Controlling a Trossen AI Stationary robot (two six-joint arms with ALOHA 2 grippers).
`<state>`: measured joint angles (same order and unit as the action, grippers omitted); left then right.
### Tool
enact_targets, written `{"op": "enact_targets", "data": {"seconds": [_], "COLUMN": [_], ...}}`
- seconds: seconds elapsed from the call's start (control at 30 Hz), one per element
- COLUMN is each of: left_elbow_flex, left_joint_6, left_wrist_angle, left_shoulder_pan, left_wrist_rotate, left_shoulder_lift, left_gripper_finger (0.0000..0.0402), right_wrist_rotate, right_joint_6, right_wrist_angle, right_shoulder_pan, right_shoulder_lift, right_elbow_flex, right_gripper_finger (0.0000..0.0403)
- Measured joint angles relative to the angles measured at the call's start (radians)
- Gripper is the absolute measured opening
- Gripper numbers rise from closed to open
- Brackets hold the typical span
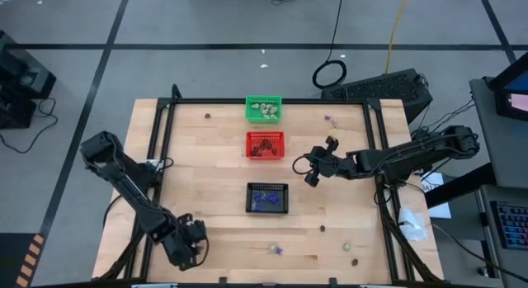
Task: Sort Halloween decoration
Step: Put the black skull toy into the red basket
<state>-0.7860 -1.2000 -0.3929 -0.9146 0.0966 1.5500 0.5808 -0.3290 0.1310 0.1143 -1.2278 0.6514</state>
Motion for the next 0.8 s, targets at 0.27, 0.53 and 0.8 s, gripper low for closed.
{"op": "enact_targets", "data": {"seconds": [0.27, 0.53, 0.8], "left_elbow_flex": [-0.002, -0.001, 0.000], "left_joint_6": [-0.025, -0.020, -0.011], "left_wrist_angle": [0.010, 0.014, 0.023], "left_shoulder_pan": [-0.004, -0.011, -0.011], "left_wrist_rotate": [-0.027, 0.014, 0.037], "left_shoulder_lift": [0.063, 0.066, 0.091], "left_gripper_finger": [0.0190, 0.0176, 0.0093], "right_wrist_rotate": [0.000, 0.021, 0.021], "right_joint_6": [0.000, 0.000, 0.000], "right_wrist_angle": [0.000, 0.000, 0.001], "right_shoulder_pan": [0.000, 0.000, 0.000], "right_shoulder_lift": [0.000, 0.000, 0.000], "right_elbow_flex": [0.000, 0.000, 0.000], "right_gripper_finger": [0.0000, 0.0000, 0.0000]}}
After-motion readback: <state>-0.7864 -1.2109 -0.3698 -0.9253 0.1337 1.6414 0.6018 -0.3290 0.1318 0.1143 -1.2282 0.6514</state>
